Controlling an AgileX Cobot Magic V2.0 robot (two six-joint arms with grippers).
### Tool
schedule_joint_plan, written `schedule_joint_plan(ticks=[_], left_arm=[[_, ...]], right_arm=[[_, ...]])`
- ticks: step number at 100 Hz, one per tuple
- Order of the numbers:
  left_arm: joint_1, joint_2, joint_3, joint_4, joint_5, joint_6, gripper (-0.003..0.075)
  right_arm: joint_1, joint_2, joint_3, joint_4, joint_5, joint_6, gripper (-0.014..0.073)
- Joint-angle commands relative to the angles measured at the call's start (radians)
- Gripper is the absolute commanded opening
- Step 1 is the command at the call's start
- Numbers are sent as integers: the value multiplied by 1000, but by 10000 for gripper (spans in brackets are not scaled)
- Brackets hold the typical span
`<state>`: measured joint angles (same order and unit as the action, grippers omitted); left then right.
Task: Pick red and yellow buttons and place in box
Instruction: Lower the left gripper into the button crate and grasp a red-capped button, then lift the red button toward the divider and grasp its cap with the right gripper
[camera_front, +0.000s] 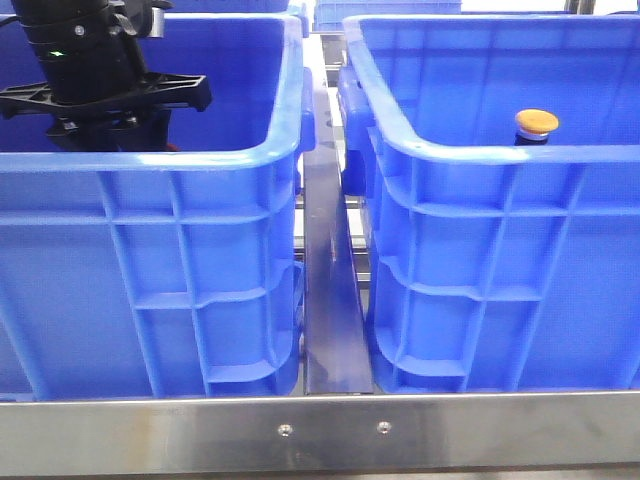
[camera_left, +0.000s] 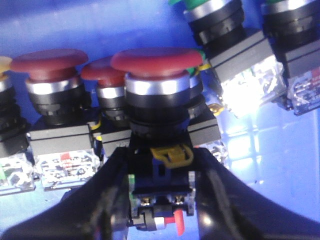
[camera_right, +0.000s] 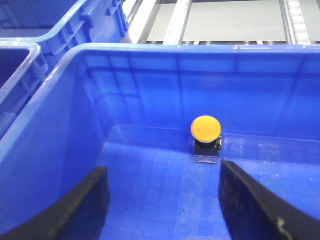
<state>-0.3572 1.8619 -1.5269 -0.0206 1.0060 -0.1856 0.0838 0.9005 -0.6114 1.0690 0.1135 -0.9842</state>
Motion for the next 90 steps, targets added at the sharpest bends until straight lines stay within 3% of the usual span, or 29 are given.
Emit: schedule_joint_plan(ticks=[1, 60, 90], left_arm=[[-5, -89, -31, -4, -15, 3, 125], [-171, -347, -31, 9, -8, 11, 125], [-326, -356, -31, -112, 0, 265, 125]], right_arm=[[-5, -17, -25, 4, -24, -4, 493], [-5, -17, -25, 4, -24, -4, 493], [-5, -17, -25, 4, -18, -4, 493]])
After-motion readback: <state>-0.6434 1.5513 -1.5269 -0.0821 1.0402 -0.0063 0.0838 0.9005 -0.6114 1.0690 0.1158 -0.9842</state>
